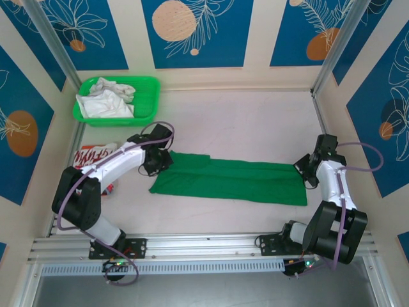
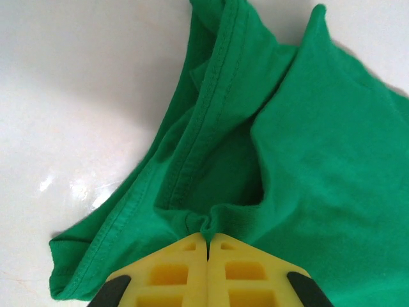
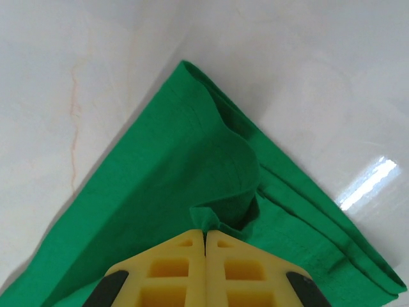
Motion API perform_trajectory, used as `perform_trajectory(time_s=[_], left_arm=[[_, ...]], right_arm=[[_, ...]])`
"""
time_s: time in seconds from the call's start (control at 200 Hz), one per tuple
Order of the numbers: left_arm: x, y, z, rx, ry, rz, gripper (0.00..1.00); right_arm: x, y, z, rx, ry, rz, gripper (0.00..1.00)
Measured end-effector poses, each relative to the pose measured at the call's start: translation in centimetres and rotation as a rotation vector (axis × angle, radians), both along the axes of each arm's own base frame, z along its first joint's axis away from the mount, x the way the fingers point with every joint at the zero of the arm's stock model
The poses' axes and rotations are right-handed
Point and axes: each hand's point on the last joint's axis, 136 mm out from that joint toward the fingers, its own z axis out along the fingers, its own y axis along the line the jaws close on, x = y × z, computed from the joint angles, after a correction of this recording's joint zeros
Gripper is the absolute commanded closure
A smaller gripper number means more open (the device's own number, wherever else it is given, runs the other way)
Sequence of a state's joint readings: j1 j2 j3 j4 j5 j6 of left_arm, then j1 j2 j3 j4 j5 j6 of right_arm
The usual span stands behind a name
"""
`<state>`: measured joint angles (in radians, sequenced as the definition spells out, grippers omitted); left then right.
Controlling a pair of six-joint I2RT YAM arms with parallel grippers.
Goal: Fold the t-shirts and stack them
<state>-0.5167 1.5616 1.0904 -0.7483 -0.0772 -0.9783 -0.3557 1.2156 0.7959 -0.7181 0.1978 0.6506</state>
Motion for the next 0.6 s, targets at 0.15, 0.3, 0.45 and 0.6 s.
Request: perform_trajectory(time_s=[0.15, 0.3, 0.45, 0.6], left_arm=[[-0.2, 0.0, -0.1, -0.002, 0.005, 0.007, 1.00], [-0.1, 0.0, 0.7, -0.004, 0.000, 0.005, 1.00], [0.0, -0.1, 2.5, -0.023, -0.035, -0.003, 1.00], [-0.5, 0.2, 3.4, -0.028, -0.043, -0.003, 1.00]], right_arm=[[-0.1, 0.2, -0.2, 0.012, 0.006, -0.004, 1.00], [0.1, 0.0, 0.3, 0.009, -0.002, -0.006, 1.00], [0.3, -0.1, 1.3, -0.001, -0.026, -0.007, 1.00], [0.0, 0.0, 1.7, -0.005, -0.037, -0.008, 1.00]])
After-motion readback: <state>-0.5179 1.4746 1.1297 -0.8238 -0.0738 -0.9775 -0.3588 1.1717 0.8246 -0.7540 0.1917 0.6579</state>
